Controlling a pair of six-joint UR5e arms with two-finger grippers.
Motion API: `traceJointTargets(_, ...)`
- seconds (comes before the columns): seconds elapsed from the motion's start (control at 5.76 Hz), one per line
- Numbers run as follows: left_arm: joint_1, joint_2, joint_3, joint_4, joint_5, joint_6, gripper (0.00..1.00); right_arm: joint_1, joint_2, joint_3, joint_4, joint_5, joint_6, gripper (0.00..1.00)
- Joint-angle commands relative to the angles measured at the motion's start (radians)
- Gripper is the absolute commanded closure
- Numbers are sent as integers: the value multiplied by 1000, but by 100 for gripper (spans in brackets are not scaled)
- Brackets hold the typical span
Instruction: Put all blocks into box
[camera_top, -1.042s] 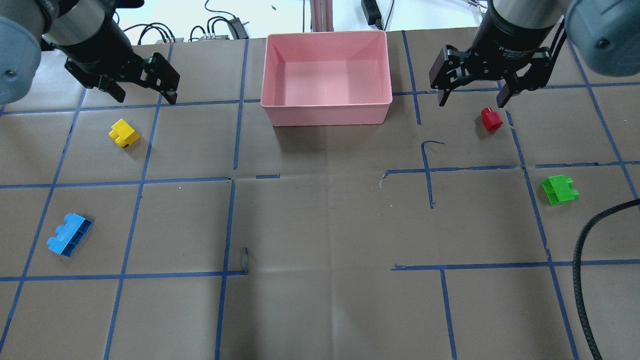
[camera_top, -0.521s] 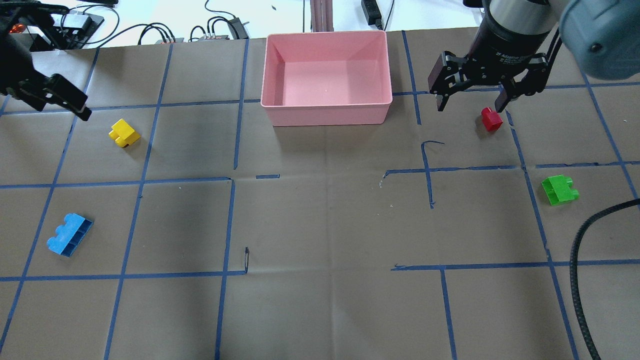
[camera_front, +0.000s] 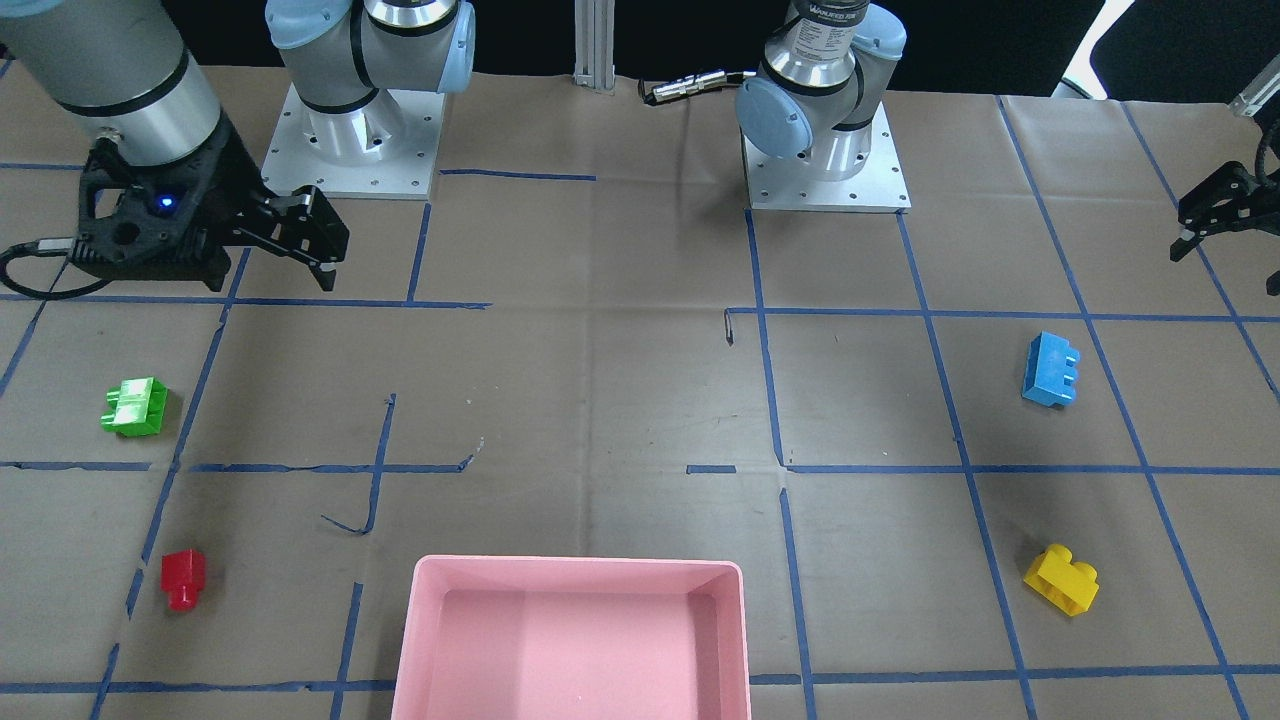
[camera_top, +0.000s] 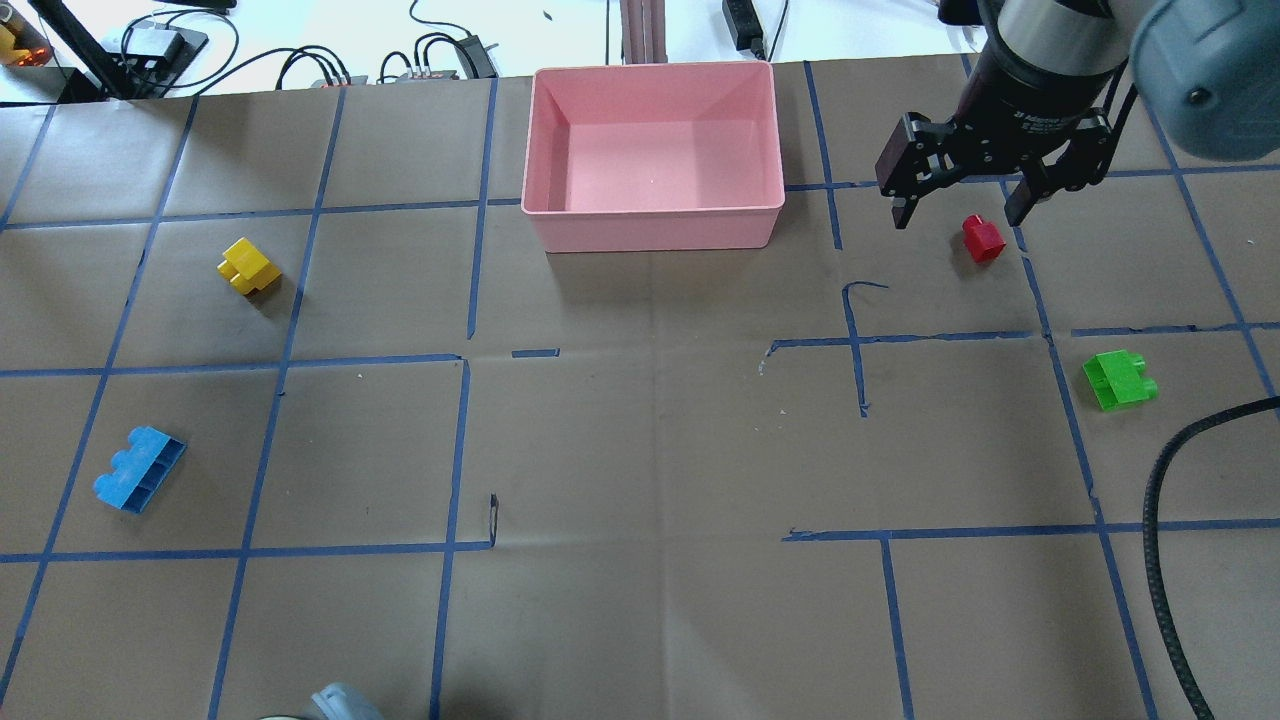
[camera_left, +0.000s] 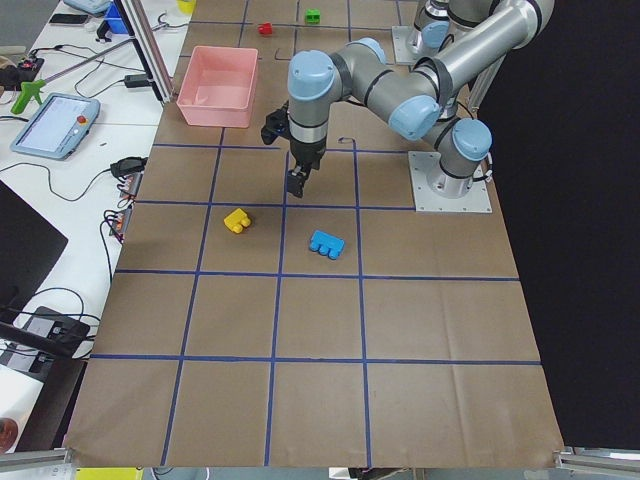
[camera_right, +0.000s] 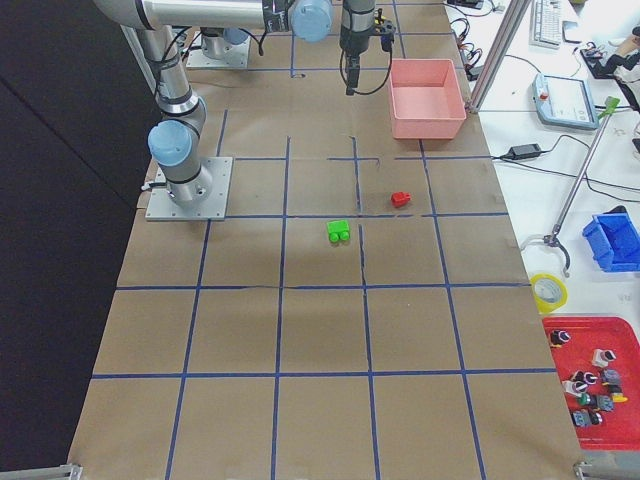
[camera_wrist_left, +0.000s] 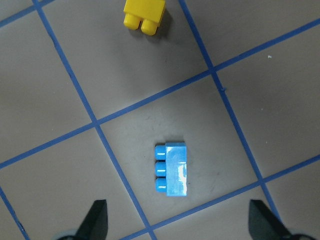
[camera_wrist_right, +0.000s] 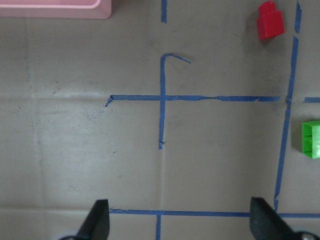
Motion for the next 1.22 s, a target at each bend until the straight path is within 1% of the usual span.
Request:
traceJointTargets(0.0,46,48,-128,43,-4,33,1,-203,3,24,-1,-1,-295,0)
traceJointTargets(0.17,46,41,-191,148,-18,33,1,-305,5,65,-39,1,-365,1)
traceJointTargets(0.35,46,16,-231,218,-36,32,1,-388,6,128,-165,4,-508,1)
traceJointTargets(0.52,45,-42,-274,328,-62,30,1,-433,18,194,-248,2,-570,1)
traceJointTargets(0.69,42,-123,-308,415,-89,30,1,-454,59,237,-418,-2,-574,0)
traceJointTargets(0.87,42,-184,-356,538,-116,29,1,-459,99,311,-520,4,-574,0)
traceJointTargets(1.04,42,-212,-407,606,-116,30,1,-473,115,377,-574,-5,-573,0)
